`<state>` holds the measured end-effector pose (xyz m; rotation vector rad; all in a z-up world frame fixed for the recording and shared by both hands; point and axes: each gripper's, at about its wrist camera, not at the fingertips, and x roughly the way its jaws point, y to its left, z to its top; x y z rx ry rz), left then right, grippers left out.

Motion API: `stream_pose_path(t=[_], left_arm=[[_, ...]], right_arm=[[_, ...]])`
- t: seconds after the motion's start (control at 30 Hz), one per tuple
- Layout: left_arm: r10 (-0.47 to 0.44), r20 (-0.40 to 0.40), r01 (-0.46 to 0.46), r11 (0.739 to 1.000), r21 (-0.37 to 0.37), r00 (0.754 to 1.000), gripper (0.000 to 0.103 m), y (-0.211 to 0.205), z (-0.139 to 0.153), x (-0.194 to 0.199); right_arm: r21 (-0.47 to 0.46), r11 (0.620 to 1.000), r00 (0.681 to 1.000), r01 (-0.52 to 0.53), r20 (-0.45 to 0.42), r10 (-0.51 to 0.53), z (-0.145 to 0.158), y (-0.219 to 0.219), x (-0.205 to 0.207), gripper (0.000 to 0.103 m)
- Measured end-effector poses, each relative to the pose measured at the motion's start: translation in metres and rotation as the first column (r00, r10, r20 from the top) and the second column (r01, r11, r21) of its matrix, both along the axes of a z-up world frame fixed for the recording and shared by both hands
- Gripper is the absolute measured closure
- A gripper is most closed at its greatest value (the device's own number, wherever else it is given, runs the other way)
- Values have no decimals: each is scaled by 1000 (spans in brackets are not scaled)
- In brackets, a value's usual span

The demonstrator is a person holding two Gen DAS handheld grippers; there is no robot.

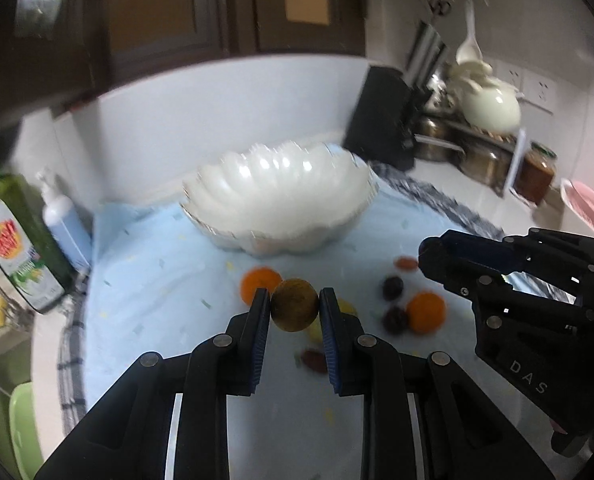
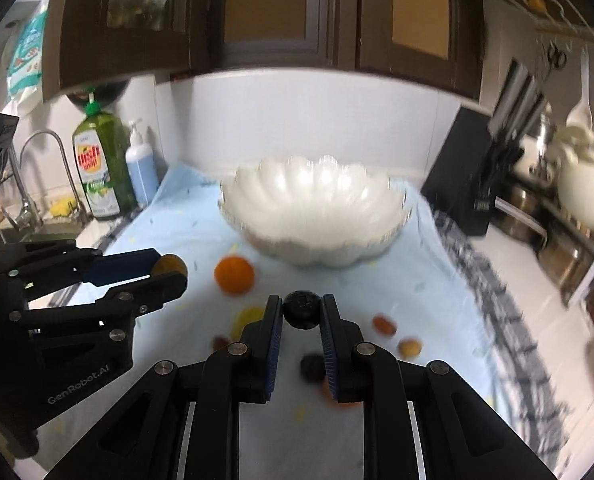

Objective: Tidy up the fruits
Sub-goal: 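Lift both held fruits and carry them over the white scalloped bowl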

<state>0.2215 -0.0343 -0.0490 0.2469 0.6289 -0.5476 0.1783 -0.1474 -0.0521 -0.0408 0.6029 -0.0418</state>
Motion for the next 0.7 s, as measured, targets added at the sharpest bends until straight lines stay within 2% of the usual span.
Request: stream_pose_path(t=[0.2,0.43,0.57,0.7], left_arm=[[71,91,-70,997,-20,993,77,-5,31,9],[124,145,-120,992,-39,982,77,-14,52,33],[148,149,-143,989,-42,978,77,-20,58,56],[158,121,-154,987,-40,980,77,-29,61,87]], right_arm=[[-23,1000,998,-11,68,12,30,-11,17,82],[-55,998,992,-8,124,14,55,-23,49,82],[-49,999,993,-3,119,9,60,-33,73,82],[-26,1000,996,-6,87,9,60,-46,103,82]])
